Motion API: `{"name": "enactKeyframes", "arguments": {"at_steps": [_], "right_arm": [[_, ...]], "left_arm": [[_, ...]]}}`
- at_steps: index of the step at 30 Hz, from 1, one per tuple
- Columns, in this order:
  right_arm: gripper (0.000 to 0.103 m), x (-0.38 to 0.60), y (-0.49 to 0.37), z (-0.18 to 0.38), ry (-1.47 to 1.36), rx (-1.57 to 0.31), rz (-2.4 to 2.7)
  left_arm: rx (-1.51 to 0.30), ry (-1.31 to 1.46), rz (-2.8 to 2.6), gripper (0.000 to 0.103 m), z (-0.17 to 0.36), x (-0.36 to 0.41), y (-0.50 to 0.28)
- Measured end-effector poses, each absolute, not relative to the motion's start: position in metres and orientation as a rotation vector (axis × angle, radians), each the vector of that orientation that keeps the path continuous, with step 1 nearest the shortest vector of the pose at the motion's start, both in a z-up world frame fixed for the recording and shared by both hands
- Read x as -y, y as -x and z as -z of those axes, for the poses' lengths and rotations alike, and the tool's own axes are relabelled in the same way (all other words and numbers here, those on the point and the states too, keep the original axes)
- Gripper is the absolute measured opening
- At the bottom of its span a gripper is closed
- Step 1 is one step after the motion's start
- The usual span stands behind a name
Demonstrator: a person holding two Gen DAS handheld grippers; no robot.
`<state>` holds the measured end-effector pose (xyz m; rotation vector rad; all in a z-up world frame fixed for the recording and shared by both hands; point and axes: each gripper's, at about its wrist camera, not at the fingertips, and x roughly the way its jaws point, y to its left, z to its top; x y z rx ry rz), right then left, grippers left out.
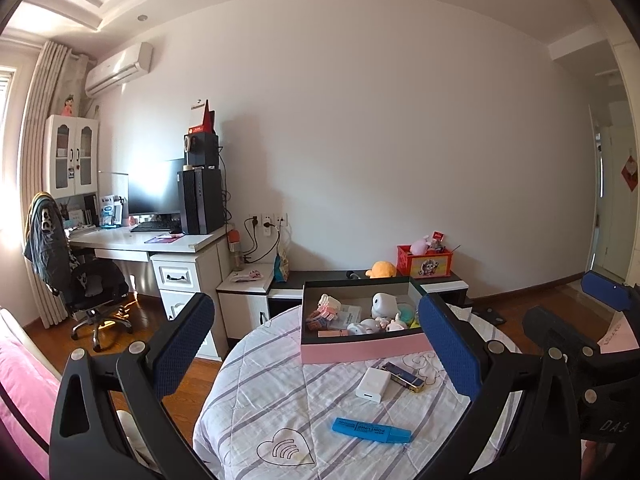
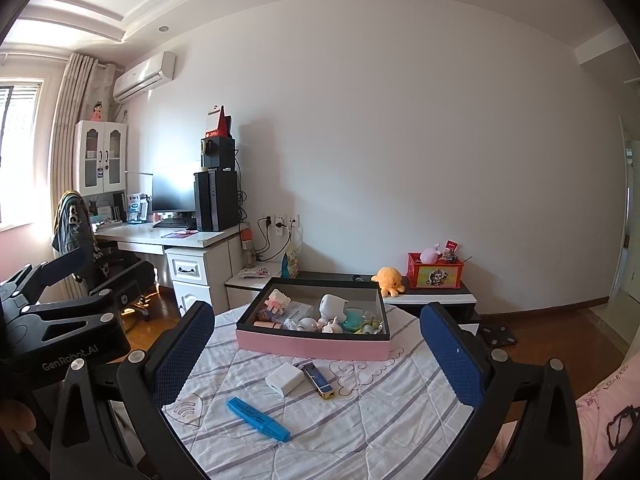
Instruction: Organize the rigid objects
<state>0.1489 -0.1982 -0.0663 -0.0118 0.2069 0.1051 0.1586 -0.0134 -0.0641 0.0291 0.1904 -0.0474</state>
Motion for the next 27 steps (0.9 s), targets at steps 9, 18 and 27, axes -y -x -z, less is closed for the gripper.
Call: {"name": "enactKeyframes", "arguments": {"at_steps": [9,18,27], "right_arm": [[0.103,0.221,-0.177,0.094,-0.012,-0.291,-0.059],[0.103,0.261,-0.217,0.148,-0.061,-0.449,0.010],[0.103,0.272,-0.238,0.179,-0.081,-0.536,0.008]], "left_arm": [[-0.397,-0.032,0.101,0.103,0.119,0.040,-0.204],[-0.611,-0.065,0.127,0.103,0.193,0.077,-0.239],[-0.791,-0.073,0.123,0.103,0.255,0.091,-0.271]]}}
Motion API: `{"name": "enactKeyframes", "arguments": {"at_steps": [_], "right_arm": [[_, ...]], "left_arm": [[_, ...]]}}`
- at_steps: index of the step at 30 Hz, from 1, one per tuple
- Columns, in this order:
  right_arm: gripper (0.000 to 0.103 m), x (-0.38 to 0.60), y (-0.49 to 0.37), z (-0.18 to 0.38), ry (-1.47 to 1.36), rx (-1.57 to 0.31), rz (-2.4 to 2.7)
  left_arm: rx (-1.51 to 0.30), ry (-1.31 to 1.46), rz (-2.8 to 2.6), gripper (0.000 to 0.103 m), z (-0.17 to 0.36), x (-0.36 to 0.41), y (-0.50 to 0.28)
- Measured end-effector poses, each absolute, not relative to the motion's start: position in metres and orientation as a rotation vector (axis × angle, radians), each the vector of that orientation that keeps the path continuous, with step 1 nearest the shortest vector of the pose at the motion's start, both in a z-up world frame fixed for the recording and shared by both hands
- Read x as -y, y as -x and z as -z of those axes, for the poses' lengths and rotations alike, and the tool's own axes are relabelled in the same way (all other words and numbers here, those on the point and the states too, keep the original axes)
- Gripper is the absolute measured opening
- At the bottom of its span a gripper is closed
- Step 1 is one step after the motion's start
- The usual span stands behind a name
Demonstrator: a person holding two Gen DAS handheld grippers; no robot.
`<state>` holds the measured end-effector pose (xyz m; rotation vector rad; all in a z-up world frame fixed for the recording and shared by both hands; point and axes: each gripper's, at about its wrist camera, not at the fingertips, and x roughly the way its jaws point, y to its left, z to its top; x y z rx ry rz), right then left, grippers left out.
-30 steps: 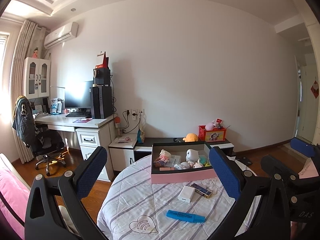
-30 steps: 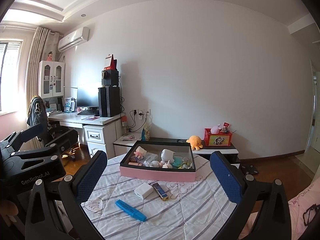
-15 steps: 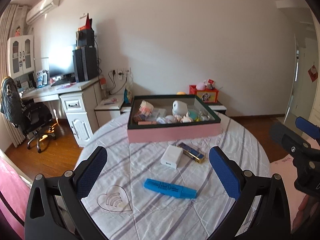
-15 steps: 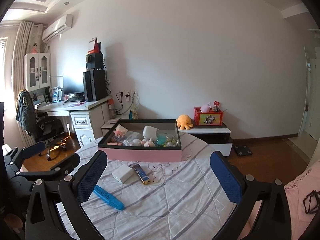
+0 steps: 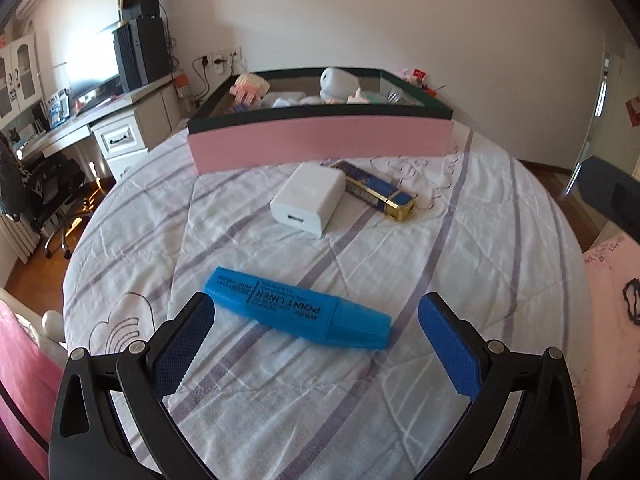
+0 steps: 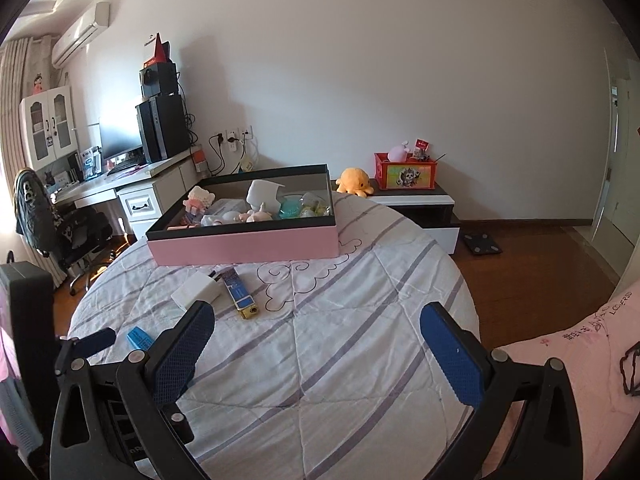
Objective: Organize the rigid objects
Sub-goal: 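Grasp the blue POINT LINER highlighter with the left tool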
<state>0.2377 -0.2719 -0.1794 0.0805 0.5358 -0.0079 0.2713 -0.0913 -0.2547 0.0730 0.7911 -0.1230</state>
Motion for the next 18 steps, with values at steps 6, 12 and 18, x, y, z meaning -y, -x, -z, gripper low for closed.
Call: {"name": "enactKeyframes", "arguments": {"at_steps": [6,12,18], "right_arm": [[0.103,0.269,-0.248,0.194,-0.080,-0.582,0.003],[0.103,0.266,-0.255,0.202,-0.086,-0.611,0.001],[0.103,0.259,-0.261,0.205,-0.078,-0.627,-0.006]], "left_arm": [[-0.849,-0.078,0.071,0.103,0.266,0.065,-0.279],[-0.858,-0.056,0.010,0.103,0.267,0.022,-0.275],[-0.858,0.033,-0.100,0.103,0.264,-0.016,-0.280]]}}
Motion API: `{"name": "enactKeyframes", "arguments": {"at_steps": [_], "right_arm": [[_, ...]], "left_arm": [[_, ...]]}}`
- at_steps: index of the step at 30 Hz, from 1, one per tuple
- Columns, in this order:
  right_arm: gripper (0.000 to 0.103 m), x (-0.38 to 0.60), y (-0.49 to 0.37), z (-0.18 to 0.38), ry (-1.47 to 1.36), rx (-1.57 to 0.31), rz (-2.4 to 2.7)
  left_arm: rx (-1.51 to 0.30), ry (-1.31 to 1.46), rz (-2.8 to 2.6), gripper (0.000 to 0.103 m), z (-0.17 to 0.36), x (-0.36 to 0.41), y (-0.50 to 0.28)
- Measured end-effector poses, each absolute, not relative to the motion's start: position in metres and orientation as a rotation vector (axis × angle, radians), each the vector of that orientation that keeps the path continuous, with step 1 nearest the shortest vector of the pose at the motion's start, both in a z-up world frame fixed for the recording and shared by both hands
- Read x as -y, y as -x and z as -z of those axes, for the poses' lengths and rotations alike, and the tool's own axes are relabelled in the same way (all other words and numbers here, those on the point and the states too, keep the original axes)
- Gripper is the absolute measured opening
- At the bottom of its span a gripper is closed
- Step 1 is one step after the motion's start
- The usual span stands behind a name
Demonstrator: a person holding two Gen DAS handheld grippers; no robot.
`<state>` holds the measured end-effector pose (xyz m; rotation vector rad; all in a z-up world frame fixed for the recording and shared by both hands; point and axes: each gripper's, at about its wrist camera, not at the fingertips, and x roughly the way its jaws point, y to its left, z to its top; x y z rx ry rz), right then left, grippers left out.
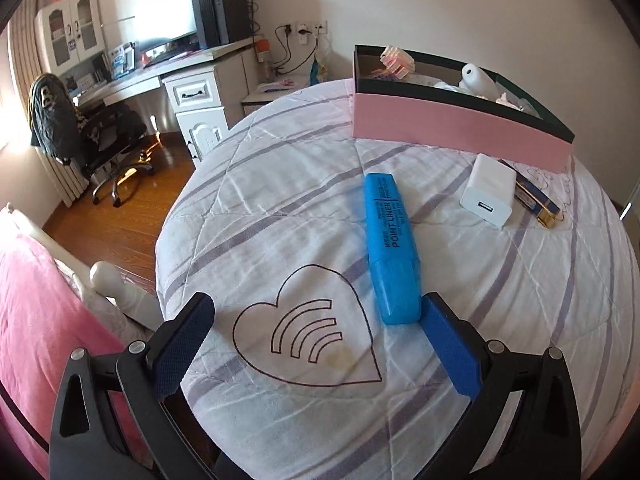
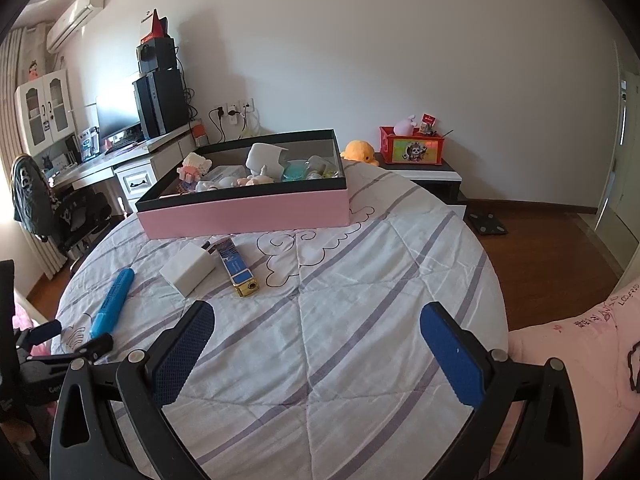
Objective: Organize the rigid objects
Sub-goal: 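Grasp the blue POINT LINER highlighter with the left tool, then grasp the blue toothpaste box with the right tool while the left tool holds the highlighter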
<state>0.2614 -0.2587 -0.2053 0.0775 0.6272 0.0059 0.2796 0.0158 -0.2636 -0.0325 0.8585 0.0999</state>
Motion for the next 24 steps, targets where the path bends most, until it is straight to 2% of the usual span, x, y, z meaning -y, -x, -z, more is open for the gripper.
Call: {"name": "enactKeyframes", "arguments": {"at_steps": [8,11,12,13,15,16,17,24], "right_arm": [[0.103,0.254,-0.270,0.210,-0.061,-0.651,-0.010],[0.103,0.254,-0.274,0.211,-0.060,-0.657,-0.008],[0.103,0.254,-0.275,0.212,-0.060,-0.659,-0.008],[0.103,0.255,-0.276,0.212,-0.060,-0.660,-0.006],[0.103,0.256,-0.279,0.213,-0.059,-0.662,-0.002],[0.103,0.256,-0.280,0.213,-0.060,-0.663,-0.001],[0.103,0.256,-0.281,0.213,-0.060,-0.665,0.000],[0.103,0.249,-0.291,0.214,-0.044,-0.675,-0.003]], "left_arm": [[-0.880,-0.064,-0.036,0.102,0.266,0.000,-0.311],[-0.871,-0.087,-0.019,0.088,0.265,0.003,-0.323],[-0.864,-0.088,-0.005,0.076,0.264,0.004,-0.324],[-0.858,-0.093,0.011,0.070,0.264,0.005,-0.325],[-0.841,-0.101,0.043,0.046,0.264,0.008,-0.325],[-0.833,-0.109,0.061,0.039,0.264,0.010,-0.323],[-0.828,-0.119,0.072,0.027,0.263,0.012,-0.323],[-0.809,-0.083,0.093,0.026,0.256,0.006,-0.322]]}}
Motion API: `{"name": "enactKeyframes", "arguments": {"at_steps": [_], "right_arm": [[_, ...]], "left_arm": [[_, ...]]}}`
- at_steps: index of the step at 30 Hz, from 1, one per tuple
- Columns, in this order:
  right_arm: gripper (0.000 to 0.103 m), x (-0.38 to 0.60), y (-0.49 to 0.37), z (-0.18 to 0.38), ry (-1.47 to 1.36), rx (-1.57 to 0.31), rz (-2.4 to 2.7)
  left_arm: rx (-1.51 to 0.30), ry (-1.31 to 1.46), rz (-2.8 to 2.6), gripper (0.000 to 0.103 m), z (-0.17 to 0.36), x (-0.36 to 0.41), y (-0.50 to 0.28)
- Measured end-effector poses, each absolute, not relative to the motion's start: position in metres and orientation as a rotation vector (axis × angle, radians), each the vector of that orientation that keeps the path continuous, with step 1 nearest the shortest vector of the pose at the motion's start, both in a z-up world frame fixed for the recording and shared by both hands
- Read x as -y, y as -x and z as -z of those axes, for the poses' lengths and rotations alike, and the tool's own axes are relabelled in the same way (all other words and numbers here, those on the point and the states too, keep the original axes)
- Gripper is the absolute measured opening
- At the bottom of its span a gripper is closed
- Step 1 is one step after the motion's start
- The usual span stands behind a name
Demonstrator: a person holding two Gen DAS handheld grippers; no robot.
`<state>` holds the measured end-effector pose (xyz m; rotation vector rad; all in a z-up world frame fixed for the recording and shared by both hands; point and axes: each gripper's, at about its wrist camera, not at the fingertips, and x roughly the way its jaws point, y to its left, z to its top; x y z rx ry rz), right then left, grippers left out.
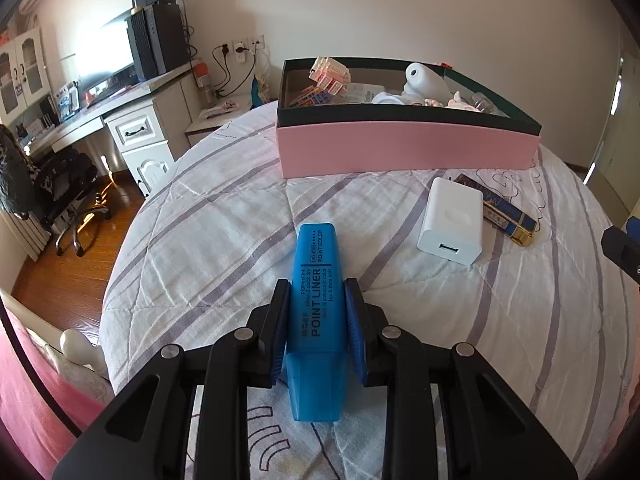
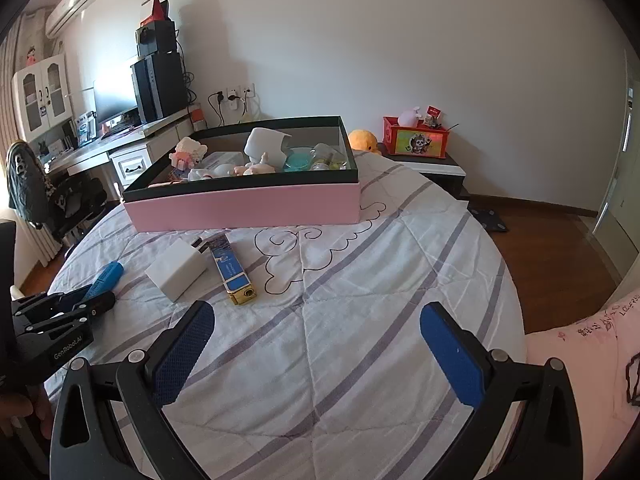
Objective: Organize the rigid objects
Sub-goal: 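Grasp the blue toothpaste box with the right tool while the left tool holds the highlighter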
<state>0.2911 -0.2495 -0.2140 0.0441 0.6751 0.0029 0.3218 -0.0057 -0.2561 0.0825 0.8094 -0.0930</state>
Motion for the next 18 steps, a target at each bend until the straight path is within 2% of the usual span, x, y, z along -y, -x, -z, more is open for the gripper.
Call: {"name": "enactKeyframes", "arguments": {"at_steps": [10,16,17,18], "right_arm": [[0.103,0.234,-0.323,0.219,0.040,-0.726,-0.021],[0.103,0.206,-0.371,0.239,0.138,-0.855,-0.120],[0.099,0.202,-0.377,0.241,0.146,-0.864,-0.142],[0.091,0.197,-0.383,0.245,0.157,-0.879,-0.156]], "left_arm": [[-0.756,-0.061,0.133,0.026,0.231,-0.003,-0.329],[-0.742,-0.048,0.147,0.026,0.224,-0.005,-0.336],[-0.741,-0.047,0.149,0.026,0.224,-0.005,-0.337],[-0.743,-0.048,0.148,0.026,0.224,-0.006,-0.338]]}}
